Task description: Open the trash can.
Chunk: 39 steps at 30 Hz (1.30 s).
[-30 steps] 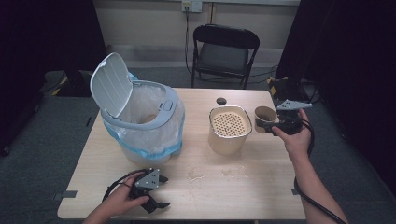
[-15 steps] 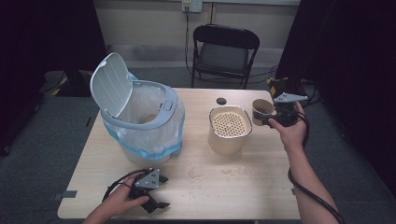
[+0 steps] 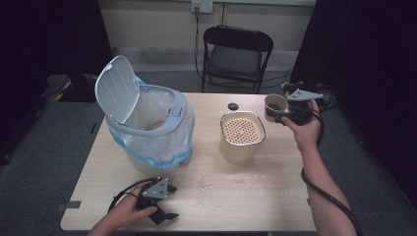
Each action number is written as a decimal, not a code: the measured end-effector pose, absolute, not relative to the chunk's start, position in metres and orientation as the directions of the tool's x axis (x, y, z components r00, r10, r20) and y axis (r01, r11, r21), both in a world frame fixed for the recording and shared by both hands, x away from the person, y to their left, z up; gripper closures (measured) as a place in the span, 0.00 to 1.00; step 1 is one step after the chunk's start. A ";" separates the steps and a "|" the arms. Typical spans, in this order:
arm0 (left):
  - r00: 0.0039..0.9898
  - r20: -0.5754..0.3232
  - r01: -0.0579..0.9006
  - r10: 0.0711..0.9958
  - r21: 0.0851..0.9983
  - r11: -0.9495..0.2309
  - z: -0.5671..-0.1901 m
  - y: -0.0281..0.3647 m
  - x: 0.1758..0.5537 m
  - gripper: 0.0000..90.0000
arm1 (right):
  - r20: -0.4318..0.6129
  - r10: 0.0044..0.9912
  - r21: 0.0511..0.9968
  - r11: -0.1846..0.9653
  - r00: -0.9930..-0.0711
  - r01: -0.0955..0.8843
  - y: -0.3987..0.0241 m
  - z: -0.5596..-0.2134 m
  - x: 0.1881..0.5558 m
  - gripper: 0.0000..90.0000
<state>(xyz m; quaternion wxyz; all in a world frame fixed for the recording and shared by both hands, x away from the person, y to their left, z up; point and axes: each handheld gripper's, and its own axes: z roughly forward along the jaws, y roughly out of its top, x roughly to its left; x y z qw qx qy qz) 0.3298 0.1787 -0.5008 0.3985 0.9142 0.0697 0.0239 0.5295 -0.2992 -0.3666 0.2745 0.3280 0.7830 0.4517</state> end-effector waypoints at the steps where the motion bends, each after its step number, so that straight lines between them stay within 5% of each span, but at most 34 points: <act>1: 0.989 -0.012 0.108 0.146 0.732 -0.673 -0.501 0.179 0.330 0.14 | -0.134 0.762 0.887 0.377 -0.634 0.266 -0.299 -0.367 0.529 0.35; 39: 0.988 -0.015 0.113 0.152 0.739 -0.664 -0.501 0.179 0.329 0.14 | -0.384 0.635 0.803 0.588 -0.670 0.098 -0.264 -0.342 0.530 0.35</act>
